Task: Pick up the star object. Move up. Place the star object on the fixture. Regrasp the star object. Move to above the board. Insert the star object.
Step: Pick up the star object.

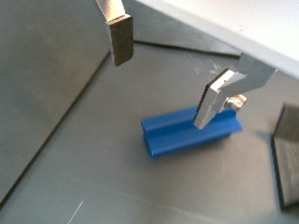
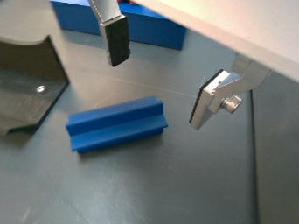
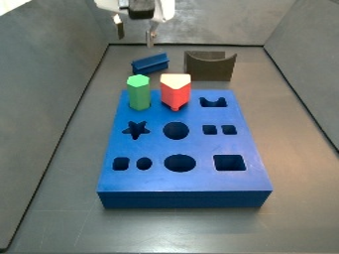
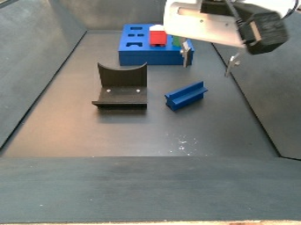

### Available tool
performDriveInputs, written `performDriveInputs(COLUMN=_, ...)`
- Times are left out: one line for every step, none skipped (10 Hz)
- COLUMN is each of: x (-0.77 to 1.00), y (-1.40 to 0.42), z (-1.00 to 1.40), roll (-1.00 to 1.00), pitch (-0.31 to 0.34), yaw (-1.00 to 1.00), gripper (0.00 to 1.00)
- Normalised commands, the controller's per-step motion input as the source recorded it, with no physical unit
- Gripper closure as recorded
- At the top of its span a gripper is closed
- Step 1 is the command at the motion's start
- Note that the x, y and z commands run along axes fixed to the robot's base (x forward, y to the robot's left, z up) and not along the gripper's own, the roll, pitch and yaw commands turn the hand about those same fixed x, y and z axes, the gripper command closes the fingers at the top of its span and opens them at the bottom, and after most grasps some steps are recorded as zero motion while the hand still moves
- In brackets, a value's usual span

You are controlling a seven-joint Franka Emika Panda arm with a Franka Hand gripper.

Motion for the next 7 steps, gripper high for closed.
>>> performDriveInputs(x=0.04, y=-0.03, z=-0.45, roll=-0.16, pitch=0.076, yaw=-0.75, gripper=0.0)
performDriveInputs(x=0.0, y=0.0, z=-0.46, roll=-0.16, pitch=0.103, yaw=-0.8, gripper=0.0)
performDriveInputs(x=0.0, y=0.0, z=-0.45, roll=-0.17, pitch=0.091, yaw=-0.84, gripper=0.0)
performDriveInputs(x=0.0, y=0.0, z=-0.49, roll=-0.16, pitch=0.084, yaw=-0.83, gripper=0.0)
performDriveInputs(x=0.07, y=-0.01, z=-0.47, roll=-0.17, pitch=0.0, yaw=-0.75, gripper=0.0)
performDriveInputs(x=0.15, y=-0.05, z=-0.47, roll=-0.18, pitch=0.0, yaw=-0.67, gripper=0.0)
performDriveInputs(x=0.2, y=-0.15, z=-0.31, roll=-0.22, pitch=-0.034, yaw=-0.54, gripper=0.0)
